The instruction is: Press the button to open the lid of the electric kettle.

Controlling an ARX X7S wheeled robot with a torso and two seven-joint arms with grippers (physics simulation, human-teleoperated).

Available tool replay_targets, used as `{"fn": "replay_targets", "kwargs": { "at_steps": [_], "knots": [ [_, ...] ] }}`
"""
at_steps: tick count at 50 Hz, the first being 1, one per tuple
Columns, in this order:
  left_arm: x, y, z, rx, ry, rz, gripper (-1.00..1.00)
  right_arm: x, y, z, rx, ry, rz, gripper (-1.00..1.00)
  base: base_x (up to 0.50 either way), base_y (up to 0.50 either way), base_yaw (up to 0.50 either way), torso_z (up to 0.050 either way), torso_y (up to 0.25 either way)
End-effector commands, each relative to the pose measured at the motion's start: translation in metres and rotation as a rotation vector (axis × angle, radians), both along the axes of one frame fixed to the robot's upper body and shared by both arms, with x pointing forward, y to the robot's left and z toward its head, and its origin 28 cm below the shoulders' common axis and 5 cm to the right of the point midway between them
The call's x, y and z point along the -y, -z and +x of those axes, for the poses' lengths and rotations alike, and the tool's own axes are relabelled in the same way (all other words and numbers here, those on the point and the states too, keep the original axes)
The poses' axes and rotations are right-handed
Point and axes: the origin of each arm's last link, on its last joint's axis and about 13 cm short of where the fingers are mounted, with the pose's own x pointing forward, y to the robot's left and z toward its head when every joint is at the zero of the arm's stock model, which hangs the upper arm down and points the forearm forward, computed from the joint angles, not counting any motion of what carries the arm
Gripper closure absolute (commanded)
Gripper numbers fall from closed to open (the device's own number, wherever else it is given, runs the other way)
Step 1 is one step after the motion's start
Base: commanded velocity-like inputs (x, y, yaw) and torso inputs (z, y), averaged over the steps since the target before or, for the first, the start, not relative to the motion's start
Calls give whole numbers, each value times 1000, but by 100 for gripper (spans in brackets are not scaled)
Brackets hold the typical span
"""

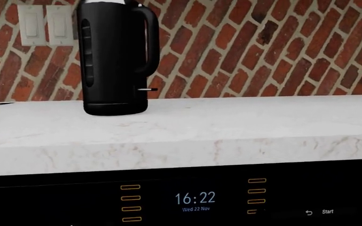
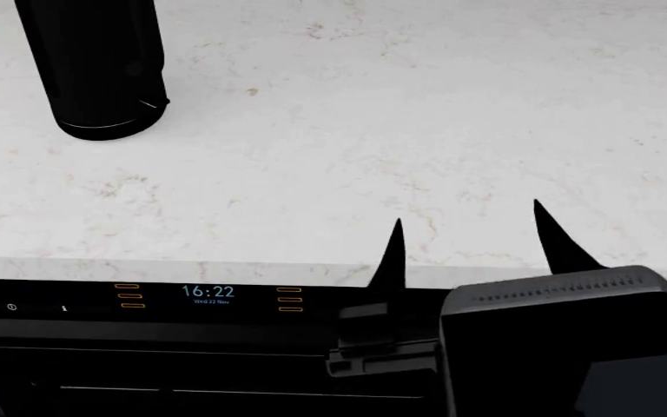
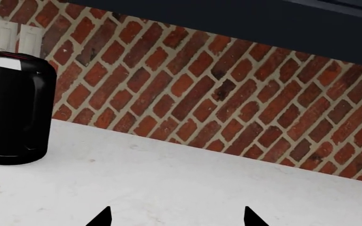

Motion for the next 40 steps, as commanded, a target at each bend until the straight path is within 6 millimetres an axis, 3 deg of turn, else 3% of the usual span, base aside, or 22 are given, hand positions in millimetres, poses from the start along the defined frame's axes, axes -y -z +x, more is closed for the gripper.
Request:
{"fn": "replay_targets", "kwargs": {
  "at_steps": [1, 6, 13, 17, 28, 29, 31, 32, 37, 38, 40],
  "knots": [
    [3, -4, 0, 56, 8, 11, -100, 8, -14, 4, -39, 69, 69, -100, 0, 0, 0, 0, 0],
    [3, -6, -3, 60, 13, -2, -100, 5, -19, 1, -43, 29, 83, -100, 0, 0, 0, 0, 0],
    [12, 10, 3, -13, 67, -33, -100, -4, 7, -2, -127, -14, 93, -100, 0, 0, 0, 0, 0],
    [13, 10, 11, -6, 72, -27, -100, -3, 2, -4, -110, -14, 99, -100, 0, 0, 0, 0, 0],
    [13, -1, 4, 41, 68, -18, -100, -3, -1, -10, -109, -6, 90, -100, 0, 0, 0, 49, 0],
    [-10, -8, -8, -33, 61, 15, -100, -3, 0, -11, -111, -7, 86, -100, 0, 0, 0, 50, 0],
    [-2, -55, -11, 37, 94, -3, -100, -2, -2, -11, -110, -2, 85, -100, 0, 0, 0, 50, 0],
    [0, -64, -13, 48, 52, -106, -100, -2, -2, -11, -107, 0, 84, -100, 0, 0, 0, 50, 0],
    [1, -67, -12, 55, 67, -85, -100, -3, 0, -10, -110, -1, 72, -100, 0, 0, 0, 50, 0],
    [-6, -48, -5, 77, 159, -14, -100, -3, -2, -11, -105, 1, 72, -100, 0, 0, 0, 50, 0],
    [1, -74, -14, 55, 86, -5, -100, -3, -2, -11, -99, 4, 72, -100, 0, 0, 0, 50, 0]
  ]
}}
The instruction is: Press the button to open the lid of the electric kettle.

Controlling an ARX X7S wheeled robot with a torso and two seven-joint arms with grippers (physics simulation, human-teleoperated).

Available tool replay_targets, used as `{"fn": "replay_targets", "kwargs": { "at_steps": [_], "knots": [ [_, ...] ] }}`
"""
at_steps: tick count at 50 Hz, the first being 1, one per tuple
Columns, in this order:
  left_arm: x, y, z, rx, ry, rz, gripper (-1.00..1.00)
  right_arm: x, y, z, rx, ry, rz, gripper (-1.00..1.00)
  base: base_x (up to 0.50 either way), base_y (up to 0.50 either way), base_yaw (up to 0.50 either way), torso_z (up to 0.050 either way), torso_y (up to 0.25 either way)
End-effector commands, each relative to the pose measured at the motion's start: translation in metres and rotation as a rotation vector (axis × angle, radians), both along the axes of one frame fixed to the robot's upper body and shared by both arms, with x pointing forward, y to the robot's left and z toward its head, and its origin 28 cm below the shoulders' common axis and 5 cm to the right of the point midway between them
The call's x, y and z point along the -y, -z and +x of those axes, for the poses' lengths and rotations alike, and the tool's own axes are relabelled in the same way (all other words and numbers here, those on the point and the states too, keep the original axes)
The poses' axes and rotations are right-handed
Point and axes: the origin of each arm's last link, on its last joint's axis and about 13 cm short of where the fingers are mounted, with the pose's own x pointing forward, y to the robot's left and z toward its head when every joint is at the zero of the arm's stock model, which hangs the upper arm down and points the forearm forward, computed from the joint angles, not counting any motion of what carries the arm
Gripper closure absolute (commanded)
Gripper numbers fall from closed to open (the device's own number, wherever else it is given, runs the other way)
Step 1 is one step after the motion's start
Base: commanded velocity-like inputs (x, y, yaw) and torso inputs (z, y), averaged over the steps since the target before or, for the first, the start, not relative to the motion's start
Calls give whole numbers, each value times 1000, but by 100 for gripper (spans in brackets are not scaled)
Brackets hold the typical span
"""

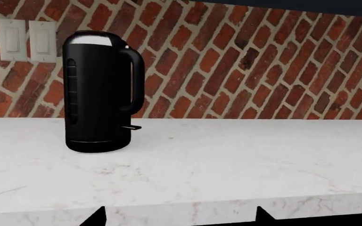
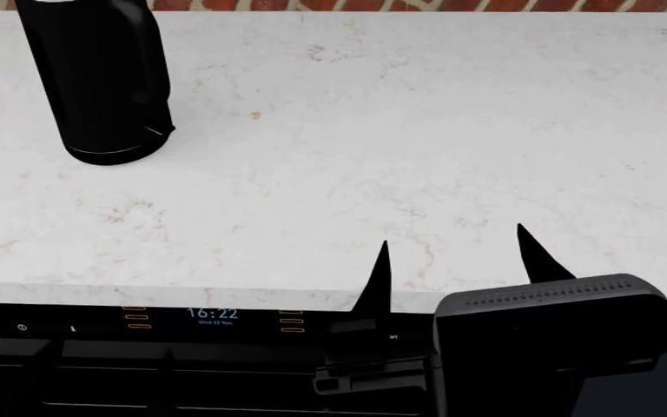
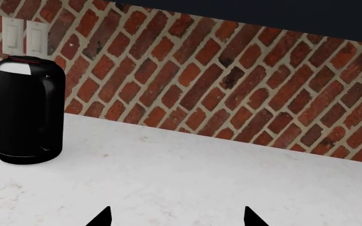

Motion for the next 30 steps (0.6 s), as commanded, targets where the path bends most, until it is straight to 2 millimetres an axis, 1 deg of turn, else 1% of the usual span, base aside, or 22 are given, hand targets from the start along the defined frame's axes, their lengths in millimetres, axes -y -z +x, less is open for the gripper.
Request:
{"fn": "replay_targets", "kwargs": {
  "at_steps": [1, 3, 6, 14, 21, 24, 25, 30],
  "knots": [
    [-4, -26, -7, 36, 21, 38, -100, 3, 0, -1, -13, 30, 28, -100, 0, 0, 0, 50, 0],
    [-1, -34, -11, 56, 30, 35, -100, 4, 1, -1, -13, 35, 26, -100, 0, 0, 0, 50, 0],
    [1, -38, -14, 50, 30, 26, -100, 5, 0, -1, -8, 40, 22, -100, 0, 0, 0, 50, 0],
    [-2, -37, -12, 36, 18, 9, -100, 9, -2, -3, -4, 63, 13, -100, 0, 0, 0, 50, 0],
    [-11, -36, -11, 31, -15, -24, -100, 12, -3, -4, 0, 72, 1, -100, 0, 0, 0, 50, 0],
    [-13, -38, -13, 30, -24, -47, -100, 12, -4, -5, 4, 78, -5, -100, 0, 0, 0, 50, 0],
    [-13, -38, -13, 26, -25, -46, -100, 12, -5, -5, 13, 64, 29, -100, 0, 0, 0, 31, 0],
    [-14, -38, -13, 14, -24, -50, -100, 16, -3, -7, 57, 67, 40, -100, 43, 0, 0, 1, 0]
  ]
}}
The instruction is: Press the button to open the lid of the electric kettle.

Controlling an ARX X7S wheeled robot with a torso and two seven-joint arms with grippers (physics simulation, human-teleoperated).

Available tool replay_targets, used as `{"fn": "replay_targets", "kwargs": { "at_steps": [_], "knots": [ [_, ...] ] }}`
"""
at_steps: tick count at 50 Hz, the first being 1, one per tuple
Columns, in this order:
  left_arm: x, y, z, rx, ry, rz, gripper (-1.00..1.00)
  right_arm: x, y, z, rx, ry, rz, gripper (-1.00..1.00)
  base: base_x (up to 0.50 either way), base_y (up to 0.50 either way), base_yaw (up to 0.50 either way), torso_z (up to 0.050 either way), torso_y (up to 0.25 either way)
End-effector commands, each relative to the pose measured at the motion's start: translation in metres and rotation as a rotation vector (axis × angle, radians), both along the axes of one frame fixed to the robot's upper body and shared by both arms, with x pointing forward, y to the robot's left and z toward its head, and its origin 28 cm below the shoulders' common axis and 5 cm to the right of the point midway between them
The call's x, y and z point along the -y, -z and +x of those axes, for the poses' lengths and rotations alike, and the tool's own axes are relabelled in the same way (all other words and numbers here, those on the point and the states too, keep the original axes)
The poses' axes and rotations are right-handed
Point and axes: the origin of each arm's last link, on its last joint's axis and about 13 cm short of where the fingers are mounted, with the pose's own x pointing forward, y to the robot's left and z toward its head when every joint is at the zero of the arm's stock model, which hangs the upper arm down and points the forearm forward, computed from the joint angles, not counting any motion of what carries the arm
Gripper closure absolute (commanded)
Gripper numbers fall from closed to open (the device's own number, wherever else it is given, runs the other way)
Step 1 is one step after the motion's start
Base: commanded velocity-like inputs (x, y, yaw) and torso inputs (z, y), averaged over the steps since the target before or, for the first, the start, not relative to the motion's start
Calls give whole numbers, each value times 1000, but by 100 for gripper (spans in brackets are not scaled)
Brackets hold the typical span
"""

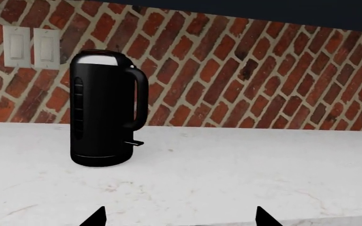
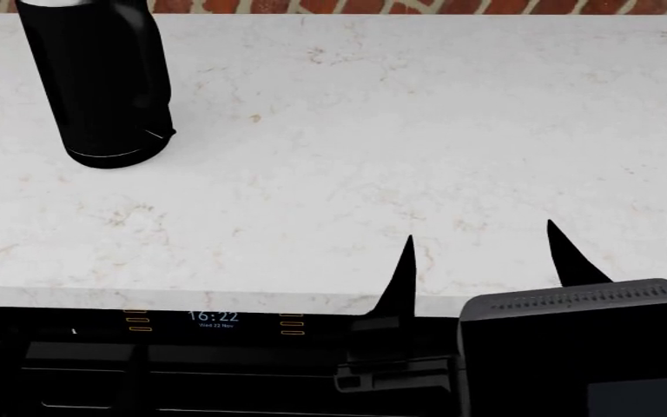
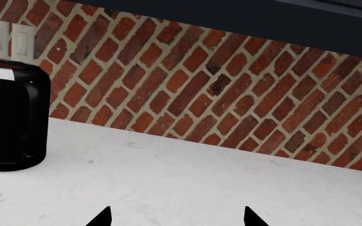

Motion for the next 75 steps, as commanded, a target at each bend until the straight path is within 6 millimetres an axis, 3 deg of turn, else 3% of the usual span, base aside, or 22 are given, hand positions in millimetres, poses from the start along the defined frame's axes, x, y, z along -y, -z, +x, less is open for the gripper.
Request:
{"fn": "replay_targets", "kwargs": {
  "at_steps": [1, 25, 40, 60, 72, 73, 75],
  "knots": [
    [-6, -4, 0, 18, -31, -26, -100, 8, 2, -3, 30, 10, 52, -100, 289, 74, 0, 0, 0],
    [-11, -8, -5, 5, -49, -7, -100, 7, 1, -4, 24, 2, 32, -100, 492, 218, 0, 0, 0],
    [-12, -7, -4, 0, -55, -6, -100, 10, 1, -6, 25, 9, 26, -100, 66, 343, 0, 0, 0],
    [-13, -6, -5, -3, -60, -4, -100, 9, -3, -8, 34, 20, 7, -100, 429, 388, 0, 0, 1],
    [-10, -7, -5, -10, -56, 0, -100, 17, -13, -5, 29, 48, 9, -100, 17, 6, 0, 0, 0],
    [-10, -7, -5, -12, -56, 1, -100, 19, -16, -3, 46, 51, 9, 100, 0, 0, 0, 0, 0],
    [-11, -6, -5, -13, -57, -1, -100, 22, -20, 1, 27, 43, -15, 100, 0, 0, 0, 0, 0]
  ]
}}
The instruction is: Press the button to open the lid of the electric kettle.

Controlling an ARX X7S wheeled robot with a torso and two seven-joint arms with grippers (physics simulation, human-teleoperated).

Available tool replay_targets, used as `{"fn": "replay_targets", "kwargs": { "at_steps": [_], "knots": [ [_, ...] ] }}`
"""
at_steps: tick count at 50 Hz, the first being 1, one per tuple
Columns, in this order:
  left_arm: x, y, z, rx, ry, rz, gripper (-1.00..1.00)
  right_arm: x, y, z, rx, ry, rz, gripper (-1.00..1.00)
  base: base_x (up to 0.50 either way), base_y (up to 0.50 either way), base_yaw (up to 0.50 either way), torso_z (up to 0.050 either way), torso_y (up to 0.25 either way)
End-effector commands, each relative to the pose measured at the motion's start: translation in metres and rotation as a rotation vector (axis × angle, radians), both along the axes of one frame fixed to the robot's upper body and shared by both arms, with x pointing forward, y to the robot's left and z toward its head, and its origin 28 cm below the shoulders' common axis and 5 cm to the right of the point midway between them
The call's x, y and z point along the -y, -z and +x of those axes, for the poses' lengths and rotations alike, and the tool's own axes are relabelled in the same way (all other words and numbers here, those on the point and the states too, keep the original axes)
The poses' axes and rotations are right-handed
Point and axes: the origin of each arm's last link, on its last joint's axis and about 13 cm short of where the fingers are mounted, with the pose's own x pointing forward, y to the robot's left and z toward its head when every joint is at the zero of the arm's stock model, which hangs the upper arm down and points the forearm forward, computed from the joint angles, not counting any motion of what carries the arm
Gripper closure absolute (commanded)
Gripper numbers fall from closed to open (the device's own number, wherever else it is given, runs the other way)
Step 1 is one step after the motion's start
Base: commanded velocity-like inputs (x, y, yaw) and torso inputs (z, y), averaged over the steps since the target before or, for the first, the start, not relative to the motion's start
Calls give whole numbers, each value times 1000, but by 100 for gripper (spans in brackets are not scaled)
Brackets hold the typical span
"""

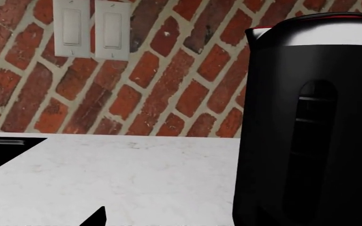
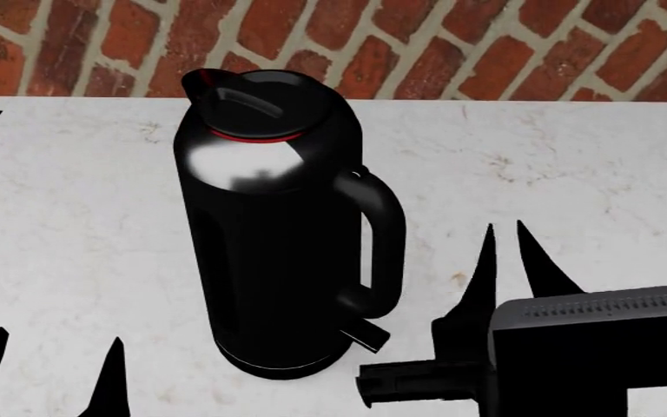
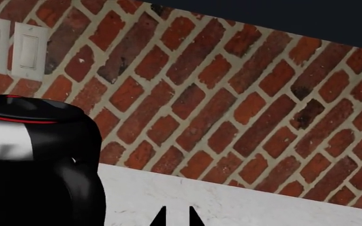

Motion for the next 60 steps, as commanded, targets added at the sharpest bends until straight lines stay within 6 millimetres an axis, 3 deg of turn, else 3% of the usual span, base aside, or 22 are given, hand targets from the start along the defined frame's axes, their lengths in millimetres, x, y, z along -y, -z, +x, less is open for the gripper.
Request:
{"fn": "replay_targets", "kwargs": {
  "at_steps": [1, 11, 28, 42, 48, 60],
  "knots": [
    [-1, 0, 3, 29, -17, -2, -100, 13, -16, 9, -8, 26, -2, 100, 0, 0, 0, 0, 0],
    [-5, -4, -1, 40, -31, -8, -100, 21, -44, 43, -106, -60, -98, 100, 0, 0, 0, 0, 0],
    [-7, 1, 2, 22, -36, -10, -100, 20, -92, 71, -248, -221, -195, 100, 0, 0, 0, 0, 0],
    [-11, 0, -1, 19, -50, -13, -100, 17, -111, 100, -473, -422, -116, 100, 0, 0, 0, 0, 0],
    [-12, 0, -1, 15, -52, -12, -100, 15, -110, 112, -524, -449, -134, 100, 0, 0, 0, 0, 0],
    [-11, 1, 0, 12, -50, -10, -100, 22, -143, 94, -465, -433, -186, 100, 0, 0, 0, 0, 0]
  ]
}}
